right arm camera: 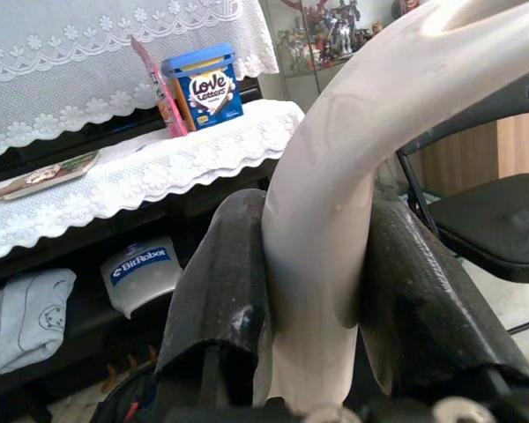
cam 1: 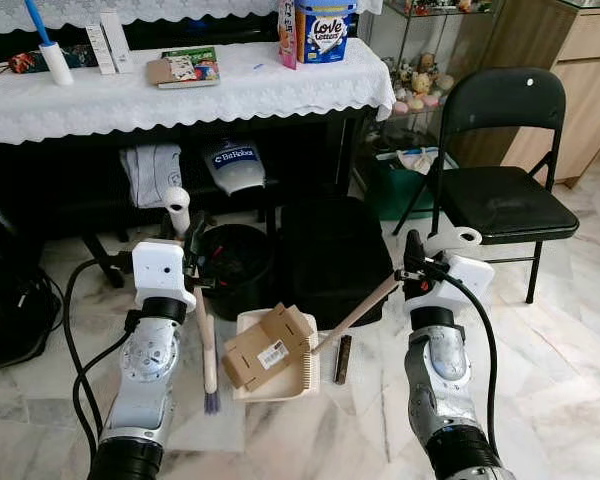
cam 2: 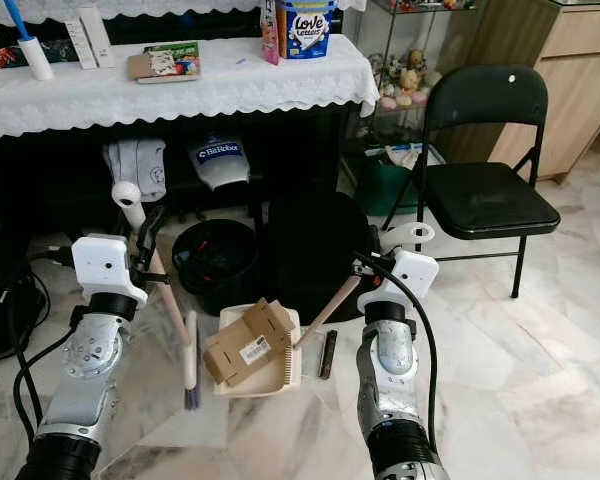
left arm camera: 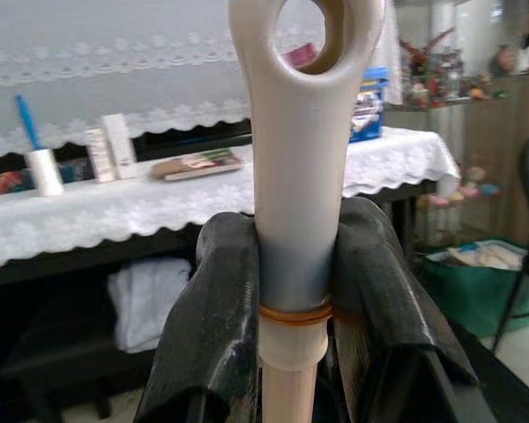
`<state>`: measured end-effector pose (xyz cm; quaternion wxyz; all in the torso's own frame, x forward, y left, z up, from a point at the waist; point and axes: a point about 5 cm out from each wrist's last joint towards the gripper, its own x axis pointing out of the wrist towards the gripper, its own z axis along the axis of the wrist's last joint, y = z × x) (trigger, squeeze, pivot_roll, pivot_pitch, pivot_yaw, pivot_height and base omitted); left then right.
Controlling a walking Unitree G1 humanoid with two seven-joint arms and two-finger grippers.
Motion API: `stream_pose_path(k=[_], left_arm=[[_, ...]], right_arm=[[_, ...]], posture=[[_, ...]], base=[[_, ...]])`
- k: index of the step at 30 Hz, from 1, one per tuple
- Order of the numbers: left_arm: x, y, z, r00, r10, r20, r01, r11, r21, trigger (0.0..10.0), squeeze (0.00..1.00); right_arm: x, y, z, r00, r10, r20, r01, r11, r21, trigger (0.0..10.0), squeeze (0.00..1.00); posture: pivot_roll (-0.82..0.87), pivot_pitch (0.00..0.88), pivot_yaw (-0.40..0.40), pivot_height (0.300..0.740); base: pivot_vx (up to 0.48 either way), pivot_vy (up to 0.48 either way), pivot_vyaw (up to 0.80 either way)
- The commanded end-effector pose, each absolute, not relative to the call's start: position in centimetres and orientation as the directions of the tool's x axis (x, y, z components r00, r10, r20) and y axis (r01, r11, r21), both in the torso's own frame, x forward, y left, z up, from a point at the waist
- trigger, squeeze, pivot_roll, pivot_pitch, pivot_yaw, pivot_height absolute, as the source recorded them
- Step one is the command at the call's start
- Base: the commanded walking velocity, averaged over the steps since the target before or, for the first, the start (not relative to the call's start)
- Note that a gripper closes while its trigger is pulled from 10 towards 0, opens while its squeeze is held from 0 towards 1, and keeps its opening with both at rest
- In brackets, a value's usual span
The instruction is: Sweep floor
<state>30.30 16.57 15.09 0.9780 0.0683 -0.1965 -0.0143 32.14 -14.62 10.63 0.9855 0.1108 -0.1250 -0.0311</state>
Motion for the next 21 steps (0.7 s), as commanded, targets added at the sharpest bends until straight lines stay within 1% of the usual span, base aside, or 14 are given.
stream_pose_path(k=[1, 10, 14, 17, 21], left_arm=[[30.2, 16.2, 16.4, 0.896, -0.082, 0.437, 0.026, 0.991, 0.131, 10.0, 0.05], [30.4, 16.4, 16.7, 0.892, -0.072, 0.445, 0.017, 0.992, 0.128, 10.0, 0.03], [30.6, 16.8, 16.4, 0.901, -0.023, 0.433, -0.052, 0.985, 0.162, 10.0, 0.01], [30.6, 17.5, 16.1, 0.899, 0.025, 0.436, -0.1, 0.984, 0.15, 10.0, 0.0], [30.4, 17.5, 15.7, 0.901, 0.018, 0.434, -0.09, 0.985, 0.147, 10.0, 0.0]], right_arm=[[32.4, -14.6, 12.0, 0.949, -0.102, 0.299, 0.028, 0.97, 0.242, 10.0, 0.0], [32.4, -14.6, 12.0, 0.95, -0.099, 0.297, 0.026, 0.971, 0.239, 10.0, 0.0], [32.4, -14.6, 12.0, 0.949, -0.099, 0.298, 0.026, 0.971, 0.238, 10.0, 0.0], [32.4, -14.7, 12.1, 0.948, -0.099, 0.303, 0.026, 0.972, 0.234, 10.0, 0.0], [32.4, -14.8, 12.3, 0.946, -0.103, 0.309, 0.03, 0.973, 0.23, 10.0, 0.0]], posture=[[-0.02, 0.021, -0.008, 0.74], [-0.02, 0.012, -0.005, 0.74], [-0.02, 0.009, -0.004, 0.74], [-0.03, 0.002, -0.006, 0.74], [-0.03, 0.0, -0.005, 0.74]], base=[[0.0, 0.0, 0.0], [0.0, 0.0, 0.0], [0.0, 0.0, 0.0], [0.0, 0.0, 0.0], [0.0, 0.0, 0.0]])
